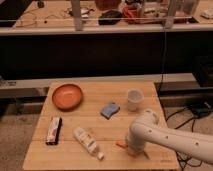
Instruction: Drag the pepper across the table
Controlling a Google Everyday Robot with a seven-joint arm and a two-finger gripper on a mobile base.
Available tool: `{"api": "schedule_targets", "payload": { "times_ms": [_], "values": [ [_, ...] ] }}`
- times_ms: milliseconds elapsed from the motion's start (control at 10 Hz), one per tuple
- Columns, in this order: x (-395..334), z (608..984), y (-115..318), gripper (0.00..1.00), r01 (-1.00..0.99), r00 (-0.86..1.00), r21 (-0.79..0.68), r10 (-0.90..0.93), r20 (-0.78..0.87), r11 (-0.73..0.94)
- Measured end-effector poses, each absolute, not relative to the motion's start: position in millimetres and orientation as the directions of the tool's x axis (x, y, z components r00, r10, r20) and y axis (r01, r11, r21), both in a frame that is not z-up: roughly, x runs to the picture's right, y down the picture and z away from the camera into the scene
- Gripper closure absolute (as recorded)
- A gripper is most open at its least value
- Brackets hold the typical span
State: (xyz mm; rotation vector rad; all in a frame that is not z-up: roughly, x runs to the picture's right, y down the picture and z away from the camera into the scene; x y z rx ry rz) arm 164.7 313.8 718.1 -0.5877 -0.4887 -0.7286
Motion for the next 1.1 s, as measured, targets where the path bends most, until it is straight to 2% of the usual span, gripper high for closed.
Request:
{"api": "schedule_targets", "payload": {
  "times_ms": [200, 300, 700, 1100],
  "values": [
    [185, 699, 309, 0.28, 0.666, 0.693, -0.318, -0.402, 0.599, 0.675],
    [186, 694, 308, 0.22, 0.647, 0.701, -0.318, -0.378, 0.605, 0.693],
    [191, 690, 305, 0.20, 0.510, 0.765, -0.415, -0.176, 0.619, 0.754],
    [180, 698, 310, 0.20, 0.417, 0.827, -0.529, -0.067, 0.559, 0.739]
  ]
}}
